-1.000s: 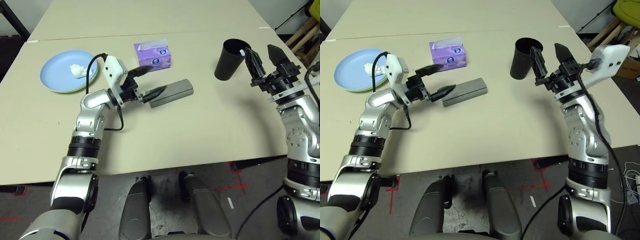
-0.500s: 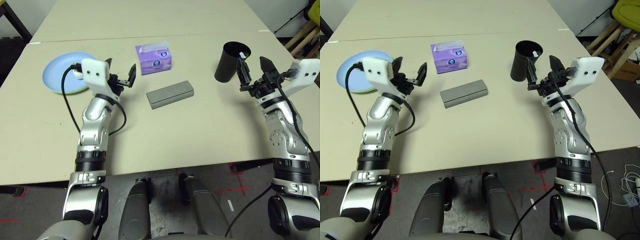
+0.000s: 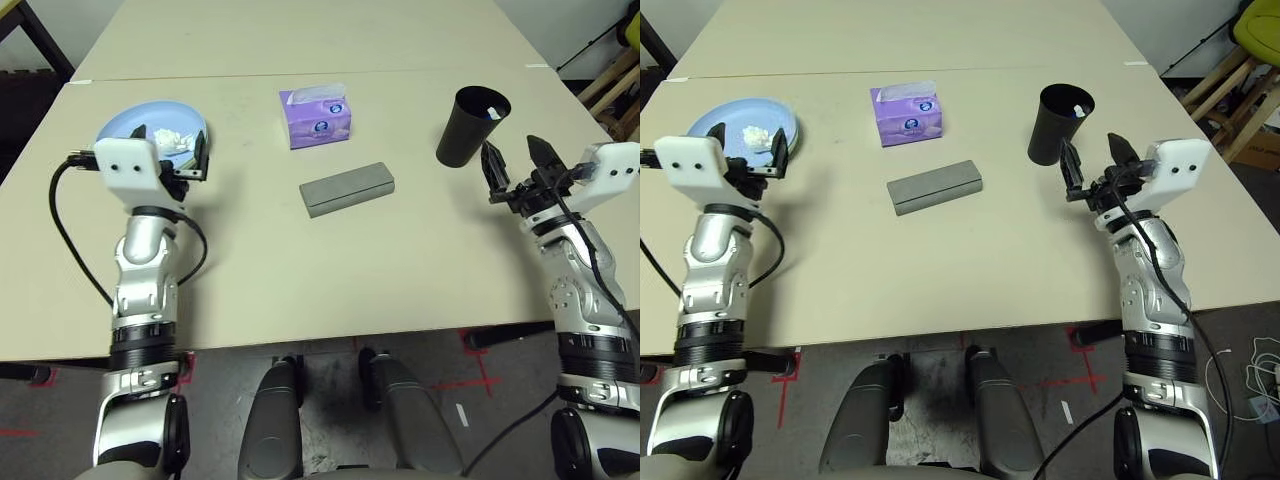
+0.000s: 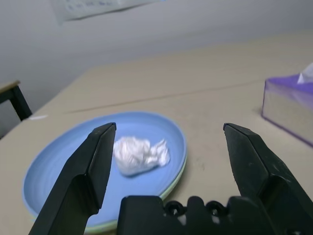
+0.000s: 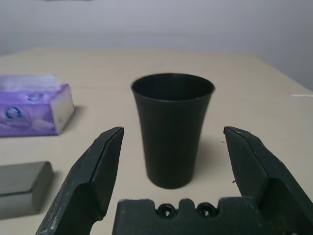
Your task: Organize and tidy the items on the table.
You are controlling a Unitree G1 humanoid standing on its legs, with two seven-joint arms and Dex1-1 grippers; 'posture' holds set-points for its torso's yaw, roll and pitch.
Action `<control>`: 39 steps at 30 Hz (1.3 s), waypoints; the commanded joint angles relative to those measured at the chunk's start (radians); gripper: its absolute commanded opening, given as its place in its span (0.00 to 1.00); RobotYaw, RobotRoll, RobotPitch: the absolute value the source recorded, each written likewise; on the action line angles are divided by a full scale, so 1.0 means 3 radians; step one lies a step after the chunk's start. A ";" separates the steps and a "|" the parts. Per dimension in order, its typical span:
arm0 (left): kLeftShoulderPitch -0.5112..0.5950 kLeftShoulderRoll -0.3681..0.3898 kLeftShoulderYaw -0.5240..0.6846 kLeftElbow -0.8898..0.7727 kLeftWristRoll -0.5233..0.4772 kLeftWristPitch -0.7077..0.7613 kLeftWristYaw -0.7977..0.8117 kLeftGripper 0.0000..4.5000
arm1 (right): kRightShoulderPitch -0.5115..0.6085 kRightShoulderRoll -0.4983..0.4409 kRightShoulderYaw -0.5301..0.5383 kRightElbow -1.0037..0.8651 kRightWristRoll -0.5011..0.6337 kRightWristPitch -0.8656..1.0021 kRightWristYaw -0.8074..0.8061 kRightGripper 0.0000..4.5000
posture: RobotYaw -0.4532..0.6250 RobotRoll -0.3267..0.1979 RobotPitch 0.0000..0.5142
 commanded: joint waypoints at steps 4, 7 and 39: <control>0.0189 0.0101 0.0199 0.0147 -0.0221 -0.0132 -0.0169 1.00 | -0.0099 -0.0114 -0.0189 0.0390 0.0058 -0.0125 0.0041 1.00 | 0.50 0.62 0.42; 0.0219 0.0064 0.0280 0.0117 -0.0295 -0.0078 -0.0097 1.00 | -0.0188 -0.0126 -0.0216 0.0581 0.0045 -0.0134 0.0042 1.00 | 0.50 0.62 0.42; 0.0291 0.0141 0.0365 0.0210 -0.0455 0.0050 -0.0162 1.00 | -0.0115 -0.0103 -0.0163 0.0693 -0.0037 -0.0412 0.0031 1.00 | 0.50 0.62 0.39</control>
